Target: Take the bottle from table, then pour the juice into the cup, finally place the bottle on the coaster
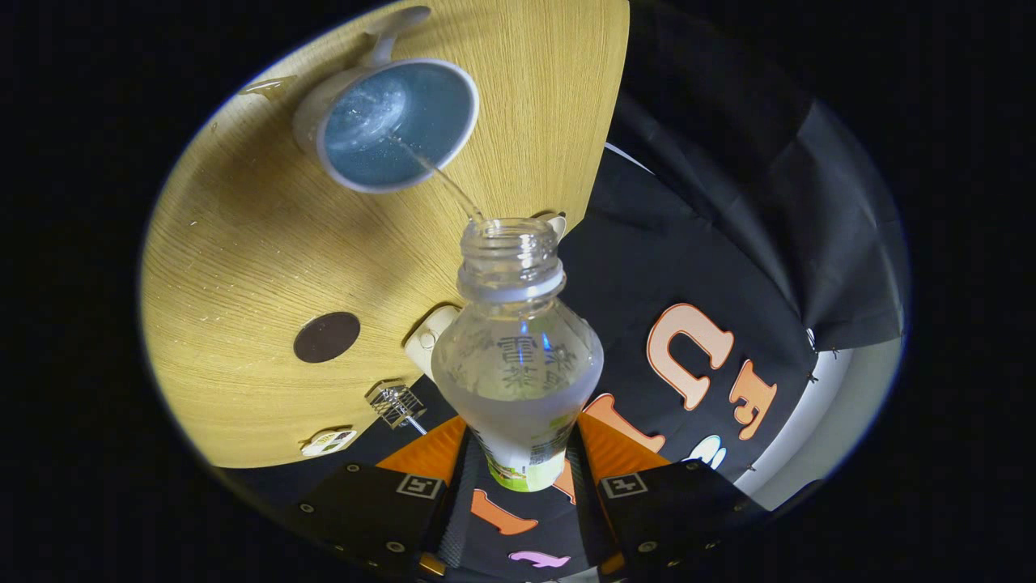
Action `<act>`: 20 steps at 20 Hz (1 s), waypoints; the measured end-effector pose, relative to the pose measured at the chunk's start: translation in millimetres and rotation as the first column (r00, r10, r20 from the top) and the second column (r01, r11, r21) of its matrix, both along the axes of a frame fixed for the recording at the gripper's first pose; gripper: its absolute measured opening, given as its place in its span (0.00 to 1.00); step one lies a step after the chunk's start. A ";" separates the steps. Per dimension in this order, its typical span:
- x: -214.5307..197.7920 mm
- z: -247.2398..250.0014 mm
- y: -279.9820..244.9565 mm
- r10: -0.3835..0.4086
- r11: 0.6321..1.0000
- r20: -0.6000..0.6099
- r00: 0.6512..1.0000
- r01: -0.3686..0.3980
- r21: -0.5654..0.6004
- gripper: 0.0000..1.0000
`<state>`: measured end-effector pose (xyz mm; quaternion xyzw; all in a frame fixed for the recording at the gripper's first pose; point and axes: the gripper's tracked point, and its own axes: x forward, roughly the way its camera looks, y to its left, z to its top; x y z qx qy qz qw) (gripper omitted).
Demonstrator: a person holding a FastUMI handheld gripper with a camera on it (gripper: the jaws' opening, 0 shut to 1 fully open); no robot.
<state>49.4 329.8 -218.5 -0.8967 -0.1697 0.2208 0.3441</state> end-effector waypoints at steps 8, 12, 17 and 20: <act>-4.2 -0.4 1.7 0.013 1.000 0.006 1.000 -0.013 0.013 0.56; -2.3 -3.5 -3.3 -0.020 0.999 -0.020 1.000 0.021 0.034 0.56; -3.8 -11.0 -12.1 -0.070 0.992 -0.088 0.994 0.079 0.099 0.57; -8.6 -18.3 -16.0 -0.092 0.983 -0.129 0.987 0.111 0.148 0.57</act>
